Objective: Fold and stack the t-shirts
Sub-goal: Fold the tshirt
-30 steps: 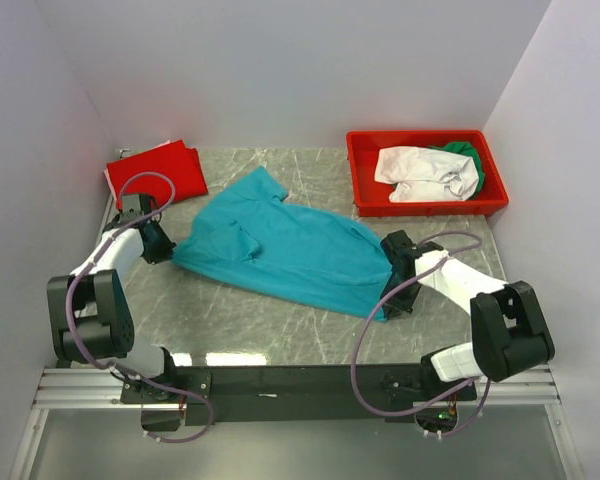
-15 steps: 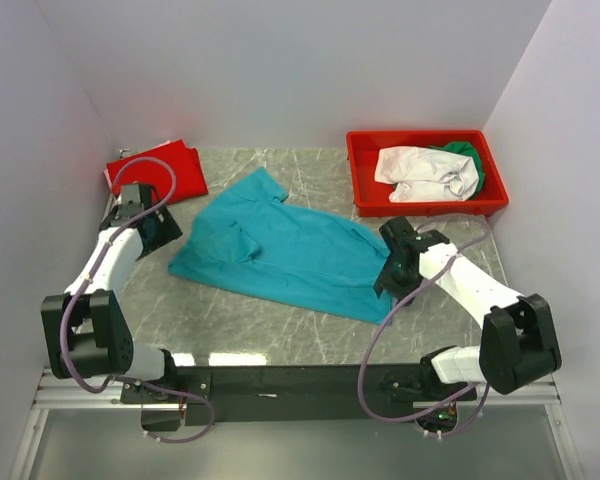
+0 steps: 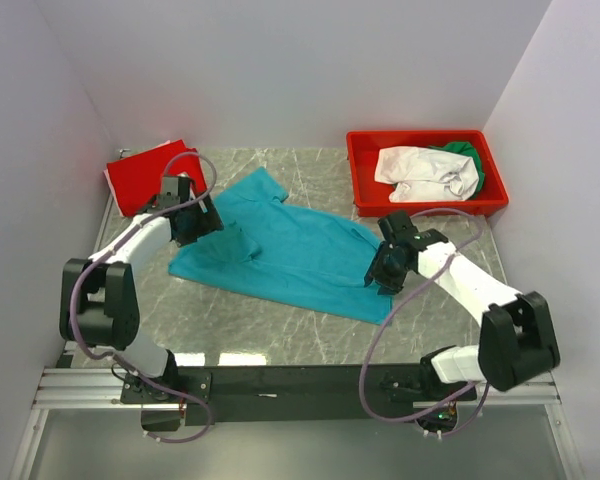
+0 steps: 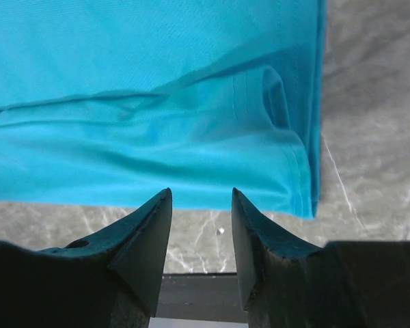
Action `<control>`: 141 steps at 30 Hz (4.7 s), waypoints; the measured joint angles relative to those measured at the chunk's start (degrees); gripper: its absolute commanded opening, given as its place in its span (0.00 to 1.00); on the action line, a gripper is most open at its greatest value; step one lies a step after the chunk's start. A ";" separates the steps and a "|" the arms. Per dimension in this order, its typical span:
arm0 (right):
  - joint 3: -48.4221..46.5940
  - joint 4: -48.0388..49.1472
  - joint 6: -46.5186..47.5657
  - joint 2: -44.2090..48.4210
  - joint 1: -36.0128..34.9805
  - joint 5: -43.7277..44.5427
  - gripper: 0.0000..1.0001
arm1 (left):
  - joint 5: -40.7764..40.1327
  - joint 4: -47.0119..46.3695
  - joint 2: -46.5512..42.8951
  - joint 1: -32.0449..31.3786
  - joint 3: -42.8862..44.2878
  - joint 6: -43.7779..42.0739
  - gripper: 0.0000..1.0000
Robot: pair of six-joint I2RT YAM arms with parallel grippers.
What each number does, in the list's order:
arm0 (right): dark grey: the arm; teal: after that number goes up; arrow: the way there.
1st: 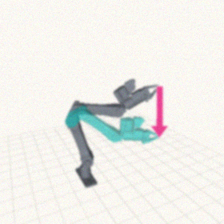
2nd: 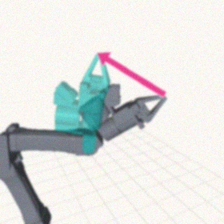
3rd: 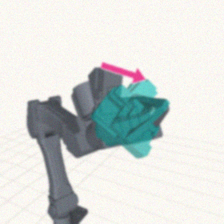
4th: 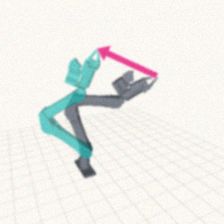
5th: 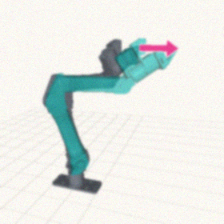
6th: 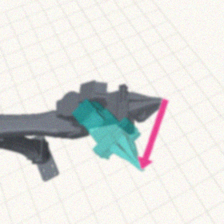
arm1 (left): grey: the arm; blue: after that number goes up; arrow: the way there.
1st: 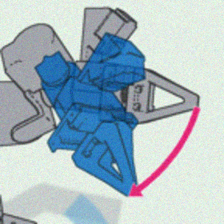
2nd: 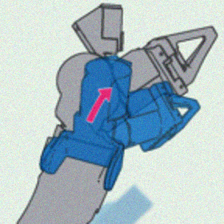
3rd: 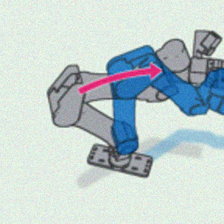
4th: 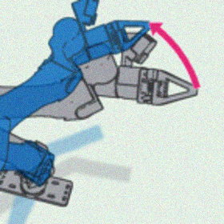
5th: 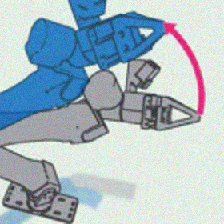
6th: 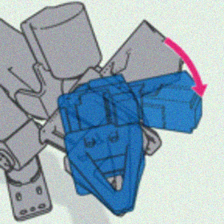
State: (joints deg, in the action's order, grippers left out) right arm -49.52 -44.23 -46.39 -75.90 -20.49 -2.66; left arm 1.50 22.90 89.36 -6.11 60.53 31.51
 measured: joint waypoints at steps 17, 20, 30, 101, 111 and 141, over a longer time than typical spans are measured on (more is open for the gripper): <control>-0.42 3.54 -0.72 -13.25 6.54 1.81 0.48 | 1.62 -3.58 7.08 0.39 -4.26 -0.83 0.85; -0.42 3.58 -0.74 -13.29 7.32 2.14 0.48 | 1.22 -3.78 7.08 0.70 -4.35 -0.90 0.85; -1.46 2.40 0.02 -14.75 7.63 3.08 0.49 | 1.49 -4.04 6.43 0.92 -4.87 -0.92 0.86; -12.07 -3.54 5.90 -17.40 12.96 -1.03 0.48 | 6.25 12.31 10.91 2.95 21.57 -2.54 0.88; -9.90 1.11 6.95 -21.24 13.00 -1.38 0.44 | 6.21 12.44 13.38 2.93 24.61 -2.34 0.87; -1.57 2.80 4.39 -12.24 8.90 -5.90 0.43 | 7.58 5.35 15.78 -0.15 10.08 -1.88 0.87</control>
State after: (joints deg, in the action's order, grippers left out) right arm -51.09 -41.43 -42.00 -88.14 -11.60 -8.56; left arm 9.08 28.25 105.14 -6.26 70.61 29.63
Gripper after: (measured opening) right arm 0.437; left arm 0.869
